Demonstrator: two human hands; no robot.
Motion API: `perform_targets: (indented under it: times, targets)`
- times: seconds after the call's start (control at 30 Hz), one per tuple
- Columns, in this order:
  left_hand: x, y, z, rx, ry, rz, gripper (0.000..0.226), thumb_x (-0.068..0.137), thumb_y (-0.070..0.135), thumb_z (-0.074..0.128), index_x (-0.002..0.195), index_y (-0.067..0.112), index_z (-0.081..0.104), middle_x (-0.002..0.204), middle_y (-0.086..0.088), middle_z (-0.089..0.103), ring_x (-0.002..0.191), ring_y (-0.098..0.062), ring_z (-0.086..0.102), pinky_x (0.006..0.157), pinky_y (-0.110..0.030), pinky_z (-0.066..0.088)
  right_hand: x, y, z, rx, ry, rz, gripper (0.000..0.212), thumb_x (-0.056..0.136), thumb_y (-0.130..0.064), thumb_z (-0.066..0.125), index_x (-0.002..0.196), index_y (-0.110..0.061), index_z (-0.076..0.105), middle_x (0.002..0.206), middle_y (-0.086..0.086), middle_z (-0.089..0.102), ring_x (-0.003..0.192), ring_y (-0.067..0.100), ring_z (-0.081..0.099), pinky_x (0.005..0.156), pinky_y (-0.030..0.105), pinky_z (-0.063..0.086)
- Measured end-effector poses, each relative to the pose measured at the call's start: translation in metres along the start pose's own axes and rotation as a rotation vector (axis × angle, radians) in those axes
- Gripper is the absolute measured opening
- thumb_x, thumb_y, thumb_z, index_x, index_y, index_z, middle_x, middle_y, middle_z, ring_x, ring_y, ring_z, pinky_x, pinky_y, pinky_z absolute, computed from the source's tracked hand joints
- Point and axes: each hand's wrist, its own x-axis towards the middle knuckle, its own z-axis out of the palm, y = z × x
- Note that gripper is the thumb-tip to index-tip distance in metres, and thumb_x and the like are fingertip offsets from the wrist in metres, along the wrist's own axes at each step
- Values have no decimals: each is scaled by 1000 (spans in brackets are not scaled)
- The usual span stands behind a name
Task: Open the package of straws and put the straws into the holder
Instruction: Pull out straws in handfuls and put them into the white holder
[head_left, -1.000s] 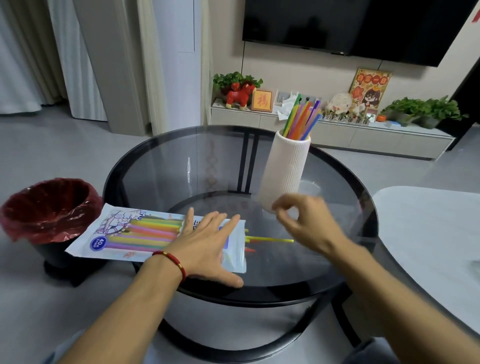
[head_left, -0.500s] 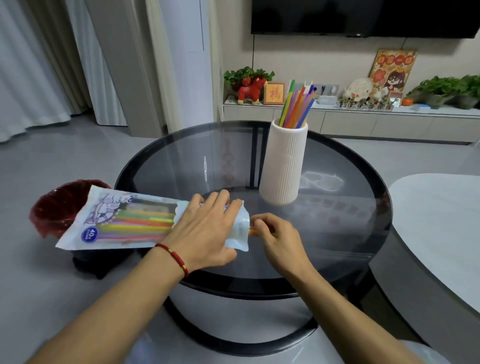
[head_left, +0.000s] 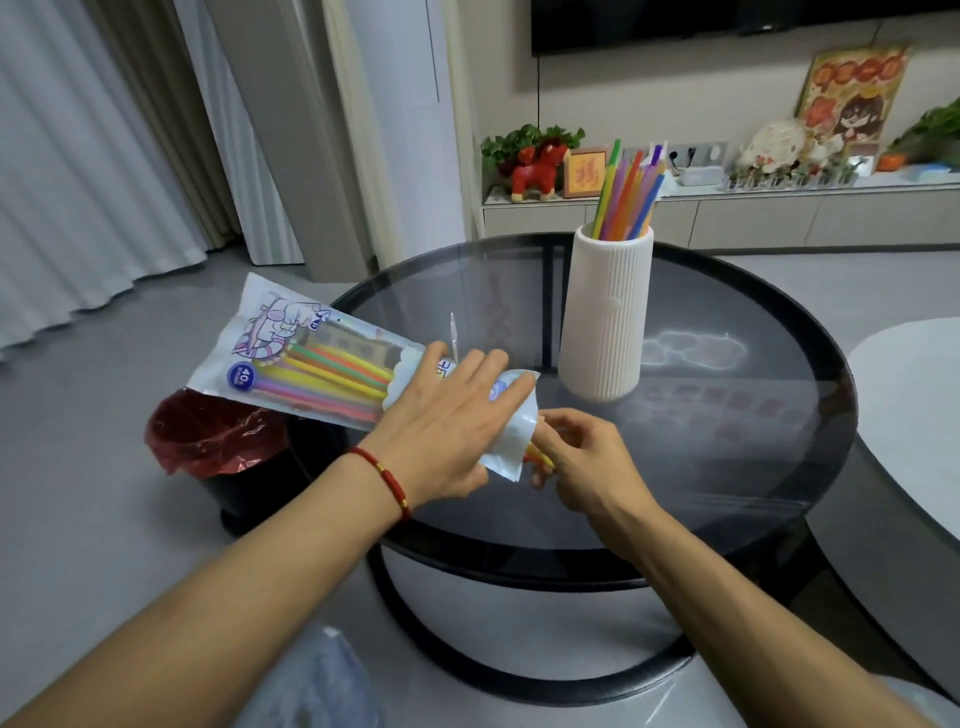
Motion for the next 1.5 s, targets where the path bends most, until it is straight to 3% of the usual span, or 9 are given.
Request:
perform_targets:
  times: [0.13, 0.23, 0.5, 0.73, 0.9, 1.1, 1.23, 1.4, 1.5]
  targets:
    - [8, 12, 7, 27, 20, 9, 94, 71, 20, 74, 148, 22, 21, 140, -10, 36, 121, -30, 43, 112, -59, 22, 1, 2, -3, 174, 30, 127, 30, 98, -30, 70, 103, -2, 78, 77, 12, 77, 62, 17, 68, 47, 24, 48]
    - [13, 21, 9, 86, 17, 25, 101, 70, 23, 81, 149, 22, 18, 145, -10, 34, 130, -30, 39, 115, -67, 11, 4, 2, -8, 256, 52, 174, 27, 99, -23, 71, 100, 3, 79, 81, 16, 75, 65, 19, 64, 54, 22, 54]
    - [4, 22, 33, -112, 49, -157, 103, 68, 26, 77, 152, 28, 18, 144, -3, 32, 134, -23, 38, 115, -69, 6, 12, 3, -29, 96, 169, 36, 7, 93, -12, 79, 91, -6, 80, 75, 5, 79, 56, 14, 64, 51, 19, 52]
    - [-3, 16, 55, -324, 18, -223, 123, 62, 16, 73, 150, 48, -7, 142, -5, 28, 139, -21, 25, 110, -78, 0, 14, -6, -59, 20, 185, -29, 2, 86, -13, 85, 87, -13, 83, 75, 4, 80, 61, 14, 71, 61, 20, 59]
    - [-2, 18, 59, -472, -13, -228, 96, 65, 24, 72, 138, 49, 16, 141, -3, 24, 143, -24, 16, 107, -79, -4, 1, -28, -94, 112, 229, -49, 33, 64, -32, 90, 90, -13, 86, 90, 9, 80, 75, 14, 73, 65, 18, 59]
    - [5, 32, 57, -698, -117, -318, 73, 70, 53, 48, 137, 41, 22, 154, -3, 17, 147, -21, 4, 112, -75, -6, -21, -46, -108, 163, 263, -75, 32, 61, -35, 90, 86, -15, 86, 94, 6, 83, 85, 16, 78, 67, 20, 61]
    - [14, 42, 49, -709, 35, -396, 60, 77, 62, 38, 128, 30, 41, 139, 3, 39, 139, -17, 26, 113, -73, -1, -36, -57, -108, 102, 258, -259, 36, 68, -48, 93, 91, -20, 86, 94, 4, 81, 77, 18, 75, 67, 21, 61]
    - [28, 55, 44, -686, 181, -337, 18, 89, 35, 56, 101, 24, 48, 111, 6, 57, 121, -19, 45, 119, -62, 11, -37, -61, -103, 270, 170, -361, 45, 66, -54, 93, 92, -19, 85, 87, -2, 79, 65, 9, 68, 56, 18, 55]
    - [33, 61, 42, -698, 184, -335, 20, 92, 28, 56, 91, 25, 36, 99, 4, 60, 114, -21, 47, 119, -59, 14, -34, -58, -91, 364, 78, -298, 79, 63, -67, 89, 125, -22, 73, 99, 4, 66, 73, 9, 65, 46, 20, 49]
